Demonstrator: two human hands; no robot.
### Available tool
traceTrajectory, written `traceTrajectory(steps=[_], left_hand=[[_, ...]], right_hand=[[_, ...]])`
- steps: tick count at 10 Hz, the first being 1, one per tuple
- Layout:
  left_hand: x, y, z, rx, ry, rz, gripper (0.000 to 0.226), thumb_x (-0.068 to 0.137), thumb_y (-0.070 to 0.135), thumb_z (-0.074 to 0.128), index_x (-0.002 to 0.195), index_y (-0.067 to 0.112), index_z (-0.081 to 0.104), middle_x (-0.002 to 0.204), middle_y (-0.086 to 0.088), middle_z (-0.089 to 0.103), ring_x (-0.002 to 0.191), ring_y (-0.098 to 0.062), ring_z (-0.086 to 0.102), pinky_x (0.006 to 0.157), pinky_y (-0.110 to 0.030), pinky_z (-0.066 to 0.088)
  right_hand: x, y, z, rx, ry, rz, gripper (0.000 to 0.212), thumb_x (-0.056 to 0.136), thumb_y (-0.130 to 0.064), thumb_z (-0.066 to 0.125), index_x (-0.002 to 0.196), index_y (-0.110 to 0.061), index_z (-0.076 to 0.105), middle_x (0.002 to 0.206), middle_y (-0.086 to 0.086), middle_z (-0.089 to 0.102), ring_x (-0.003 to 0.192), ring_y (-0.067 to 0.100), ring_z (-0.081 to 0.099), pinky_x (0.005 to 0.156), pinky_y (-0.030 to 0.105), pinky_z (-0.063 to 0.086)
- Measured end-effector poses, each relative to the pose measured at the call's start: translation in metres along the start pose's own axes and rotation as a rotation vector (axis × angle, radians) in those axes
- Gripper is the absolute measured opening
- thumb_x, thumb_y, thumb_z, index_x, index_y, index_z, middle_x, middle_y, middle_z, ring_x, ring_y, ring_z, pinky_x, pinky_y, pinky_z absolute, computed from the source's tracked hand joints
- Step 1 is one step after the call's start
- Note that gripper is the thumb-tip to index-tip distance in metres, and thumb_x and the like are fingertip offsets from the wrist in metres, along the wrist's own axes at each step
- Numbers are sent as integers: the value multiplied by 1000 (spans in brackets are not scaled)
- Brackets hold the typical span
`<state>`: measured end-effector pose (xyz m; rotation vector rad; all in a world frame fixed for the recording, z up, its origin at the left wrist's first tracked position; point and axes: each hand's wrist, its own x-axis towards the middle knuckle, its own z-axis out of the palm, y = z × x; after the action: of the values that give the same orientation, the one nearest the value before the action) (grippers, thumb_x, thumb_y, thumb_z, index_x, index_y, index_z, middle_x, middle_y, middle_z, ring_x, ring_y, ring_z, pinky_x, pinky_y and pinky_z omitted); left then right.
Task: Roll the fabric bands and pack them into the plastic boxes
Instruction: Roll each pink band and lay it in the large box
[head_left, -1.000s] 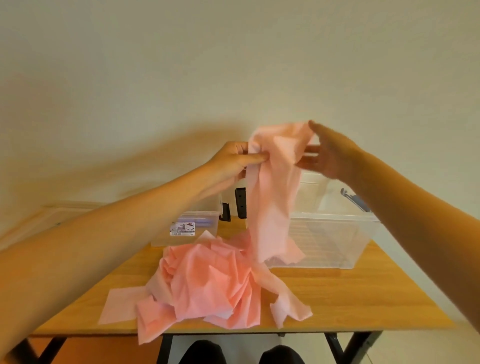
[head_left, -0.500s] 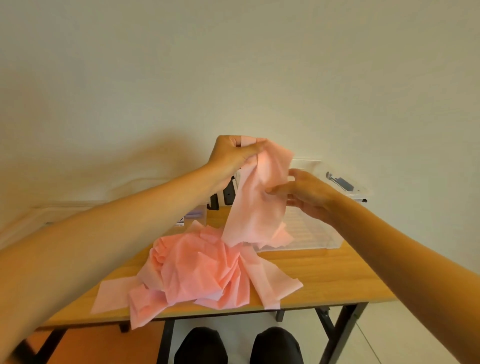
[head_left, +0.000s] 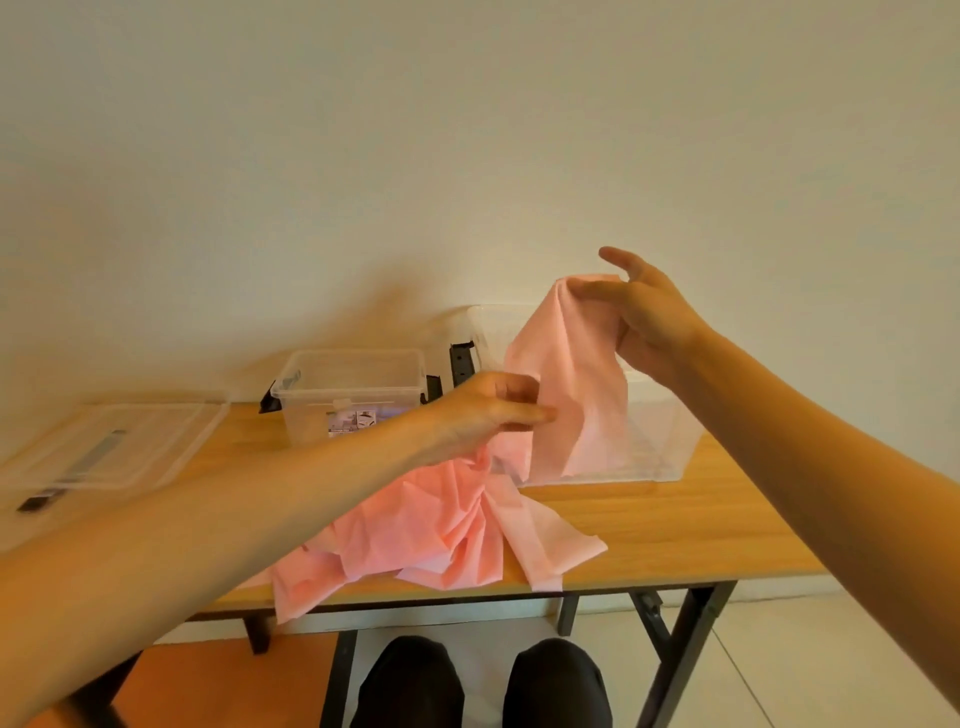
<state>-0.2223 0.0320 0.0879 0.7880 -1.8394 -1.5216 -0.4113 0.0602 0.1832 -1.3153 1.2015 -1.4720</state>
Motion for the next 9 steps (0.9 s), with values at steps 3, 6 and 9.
traceTrajectory(steps=[3, 6, 9], left_hand=[[8, 35, 61, 941, -73, -360, 29, 101, 2, 48, 120, -14, 63, 87, -50, 54, 140, -30, 40, 84, -32, 58], [-41, -15, 13, -306, -165, -92, 57, 90, 35, 71, 139, 11, 57, 144, -22, 54, 130, -38, 54, 113, -55, 39], [-44, -16, -7, -387, -24, -88, 38, 86, -4, 66, 124, 4, 63, 112, -16, 70, 101, -30, 70, 95, -44, 56]], right_hand=[[-13, 15, 0, -10, 73, 25, 70, 89, -12, 77, 149, -21, 43, 137, 13, 56, 113, 30, 65, 94, 44, 59], [-10, 13, 9, 14, 143, -8, 69, 88, -7, 78, 147, -17, 45, 127, 12, 61, 106, 26, 68, 73, 31, 61], [-6, 29, 5, -31, 184, 29, 65, 92, -14, 76, 148, -19, 44, 135, 13, 56, 118, 31, 61, 92, 44, 59]])
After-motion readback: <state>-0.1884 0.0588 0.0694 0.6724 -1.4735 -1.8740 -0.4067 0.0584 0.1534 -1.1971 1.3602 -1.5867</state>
